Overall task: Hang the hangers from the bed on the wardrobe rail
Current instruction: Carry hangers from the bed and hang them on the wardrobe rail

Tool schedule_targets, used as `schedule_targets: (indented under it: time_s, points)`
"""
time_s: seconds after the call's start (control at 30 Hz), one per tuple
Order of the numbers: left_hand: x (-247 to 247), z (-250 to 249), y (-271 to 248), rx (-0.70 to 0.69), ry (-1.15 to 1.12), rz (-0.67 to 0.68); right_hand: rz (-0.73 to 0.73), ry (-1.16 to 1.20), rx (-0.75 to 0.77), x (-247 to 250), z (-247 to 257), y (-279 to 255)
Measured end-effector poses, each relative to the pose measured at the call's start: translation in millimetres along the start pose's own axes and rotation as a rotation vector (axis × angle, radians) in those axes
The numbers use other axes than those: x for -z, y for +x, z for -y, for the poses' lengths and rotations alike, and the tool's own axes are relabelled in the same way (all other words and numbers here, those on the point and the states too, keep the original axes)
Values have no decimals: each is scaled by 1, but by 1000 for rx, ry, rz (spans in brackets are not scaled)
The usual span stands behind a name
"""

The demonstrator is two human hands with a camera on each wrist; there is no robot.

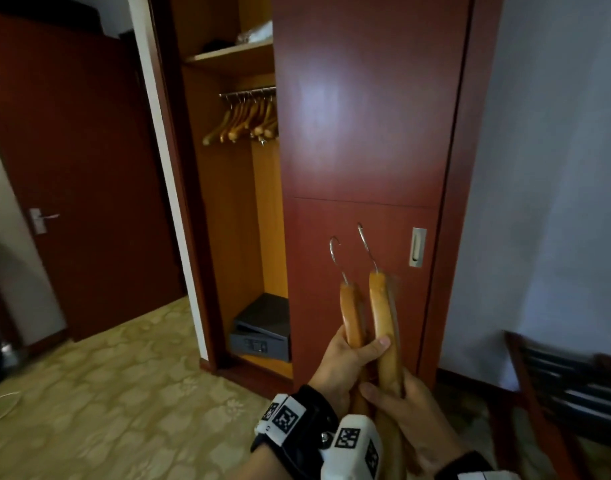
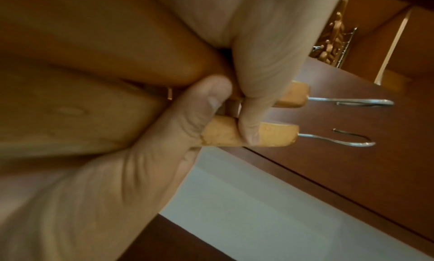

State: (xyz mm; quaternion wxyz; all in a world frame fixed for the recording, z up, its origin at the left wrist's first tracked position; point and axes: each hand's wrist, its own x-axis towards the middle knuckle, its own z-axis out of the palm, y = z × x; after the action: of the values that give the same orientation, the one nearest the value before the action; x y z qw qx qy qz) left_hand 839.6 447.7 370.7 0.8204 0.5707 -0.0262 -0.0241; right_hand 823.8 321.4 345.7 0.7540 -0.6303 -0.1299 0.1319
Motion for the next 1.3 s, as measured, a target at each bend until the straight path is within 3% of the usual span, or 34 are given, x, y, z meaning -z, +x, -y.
schedule_targets:
  time_s: [0.2, 0.67, 0.83, 1.0, 1.17, 1.3]
  points:
    - [42, -21, 78, -17, 2, 4, 29, -46, 48, -13, 3, 83]
    - [107, -66, 252, 19, 120, 98, -129, -141, 22, -14, 15, 272]
    - [115, -59, 297, 53, 96, 78, -200, -161, -8, 24, 12, 318]
    - [118, -72, 331, 47, 68, 115, -437, -113, 18, 92, 13, 374]
    - [135, -98, 334, 61, 78, 82, -618, -248, 25, 156, 6, 441]
    - [171, -118, 313, 16, 70, -18, -772, -401, 17, 184, 0, 480]
